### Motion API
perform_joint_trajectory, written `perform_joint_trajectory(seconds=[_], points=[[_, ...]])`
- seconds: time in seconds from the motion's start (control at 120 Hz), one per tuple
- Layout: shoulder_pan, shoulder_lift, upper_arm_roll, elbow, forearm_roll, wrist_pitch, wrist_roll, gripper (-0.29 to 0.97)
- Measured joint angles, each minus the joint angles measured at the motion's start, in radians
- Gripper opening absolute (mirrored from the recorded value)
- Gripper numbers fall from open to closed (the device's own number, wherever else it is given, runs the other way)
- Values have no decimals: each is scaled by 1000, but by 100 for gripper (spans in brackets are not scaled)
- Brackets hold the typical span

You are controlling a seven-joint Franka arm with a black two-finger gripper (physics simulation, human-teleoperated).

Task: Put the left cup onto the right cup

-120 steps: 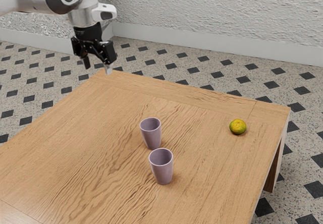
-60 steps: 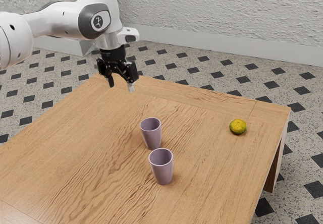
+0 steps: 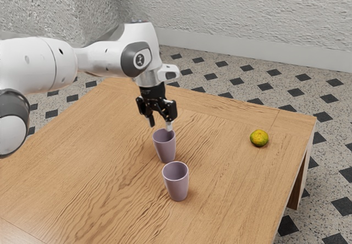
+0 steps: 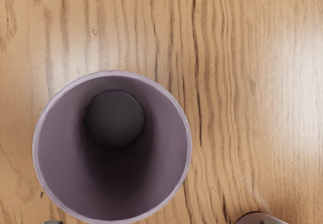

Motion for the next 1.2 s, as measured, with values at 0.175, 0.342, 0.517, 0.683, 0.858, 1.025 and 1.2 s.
perform_joint_trajectory(seconds=[0.175, 0.342, 0.517, 0.683, 0.858, 1.025, 1.2], points=[[-4, 53, -11, 22, -18, 42, 0, 46], [-5, 103, -12, 47, -24, 64, 0, 45], [-6, 136, -15, 48, -40, 79, 0, 42], [-5, 151, -15, 47, -54, 85, 0, 33], [-3, 154, -14, 47, -58, 88, 0, 16], [-2, 158, -14, 47, -57, 89, -1, 1], [-4, 159, -14, 47, -47, 96, -3, -8]])
